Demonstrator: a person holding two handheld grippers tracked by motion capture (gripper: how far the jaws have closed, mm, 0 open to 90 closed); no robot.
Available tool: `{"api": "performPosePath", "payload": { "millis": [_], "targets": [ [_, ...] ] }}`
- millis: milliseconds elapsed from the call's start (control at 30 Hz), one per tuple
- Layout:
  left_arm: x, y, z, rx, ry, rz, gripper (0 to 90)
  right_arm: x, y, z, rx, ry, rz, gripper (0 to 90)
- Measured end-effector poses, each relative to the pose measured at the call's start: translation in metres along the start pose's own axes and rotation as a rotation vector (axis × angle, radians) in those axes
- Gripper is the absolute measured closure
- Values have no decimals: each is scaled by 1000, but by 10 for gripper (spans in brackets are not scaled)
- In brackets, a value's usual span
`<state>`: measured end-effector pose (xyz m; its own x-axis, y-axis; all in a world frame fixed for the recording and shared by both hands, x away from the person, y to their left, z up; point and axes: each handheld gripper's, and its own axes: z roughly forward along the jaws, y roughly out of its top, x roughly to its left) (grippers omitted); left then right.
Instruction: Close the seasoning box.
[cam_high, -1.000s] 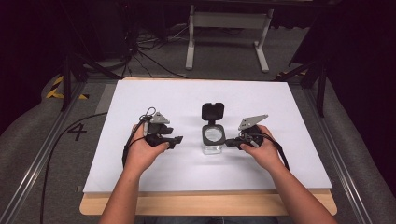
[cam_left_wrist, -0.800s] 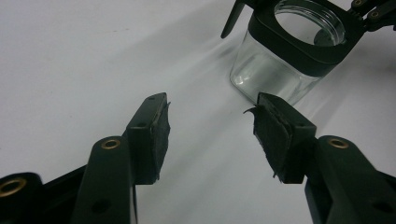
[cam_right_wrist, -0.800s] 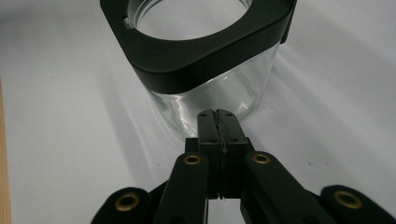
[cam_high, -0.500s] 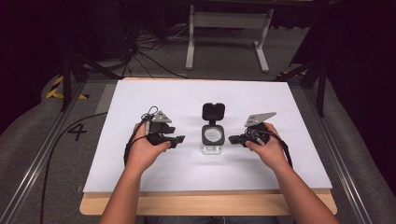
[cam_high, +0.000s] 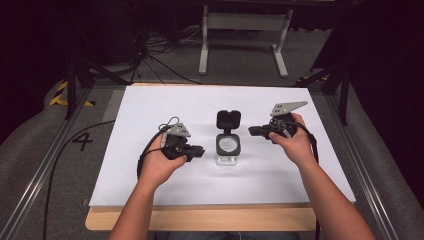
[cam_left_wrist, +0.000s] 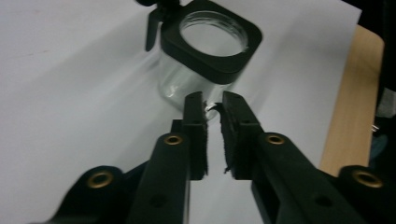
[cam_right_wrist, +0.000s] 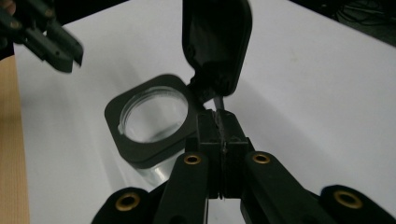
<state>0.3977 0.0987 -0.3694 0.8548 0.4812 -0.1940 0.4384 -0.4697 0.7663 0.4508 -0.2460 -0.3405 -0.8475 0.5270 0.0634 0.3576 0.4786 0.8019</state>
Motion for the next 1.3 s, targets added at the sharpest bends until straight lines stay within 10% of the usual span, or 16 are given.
{"api": "performPosePath", "payload": {
  "millis": [433, 1300],
  "targets": [
    [-21, 6, 28, 25, -98, 9, 898, -3, 52, -2, 1, -26, -68, 900],
    [-27, -3, 69, 13, -99, -17, 899, -5, 105, 52, 130, -2, -126, 900]
  ]
}}
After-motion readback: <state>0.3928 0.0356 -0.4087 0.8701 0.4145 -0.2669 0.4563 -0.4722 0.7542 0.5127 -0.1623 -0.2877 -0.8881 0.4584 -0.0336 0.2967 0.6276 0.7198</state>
